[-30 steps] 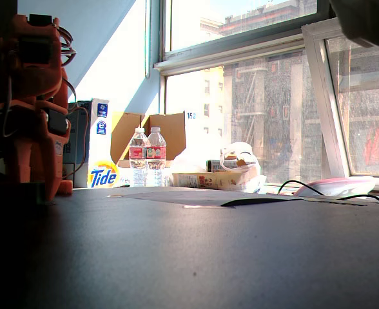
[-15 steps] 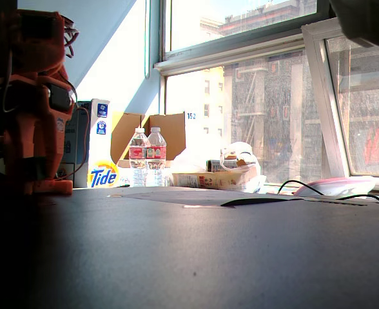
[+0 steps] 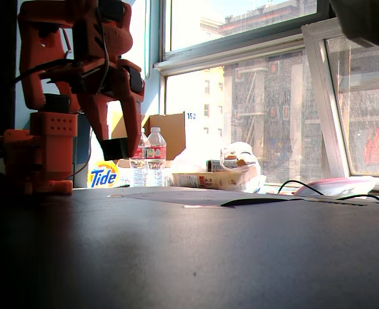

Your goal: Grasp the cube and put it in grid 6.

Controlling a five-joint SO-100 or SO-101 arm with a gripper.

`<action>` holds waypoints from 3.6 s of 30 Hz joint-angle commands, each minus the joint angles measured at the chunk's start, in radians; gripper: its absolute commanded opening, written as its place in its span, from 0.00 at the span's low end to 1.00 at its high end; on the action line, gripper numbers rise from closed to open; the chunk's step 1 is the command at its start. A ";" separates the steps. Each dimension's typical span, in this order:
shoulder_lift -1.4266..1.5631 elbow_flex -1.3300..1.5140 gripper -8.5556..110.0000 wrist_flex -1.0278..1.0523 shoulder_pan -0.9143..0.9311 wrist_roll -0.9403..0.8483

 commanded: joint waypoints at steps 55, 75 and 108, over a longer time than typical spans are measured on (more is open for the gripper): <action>0.193 0.110 0.35 -0.265 -0.175 -0.114; 0.672 0.632 0.07 -0.538 0.456 0.094; 1.299 1.132 0.07 -0.342 0.376 0.127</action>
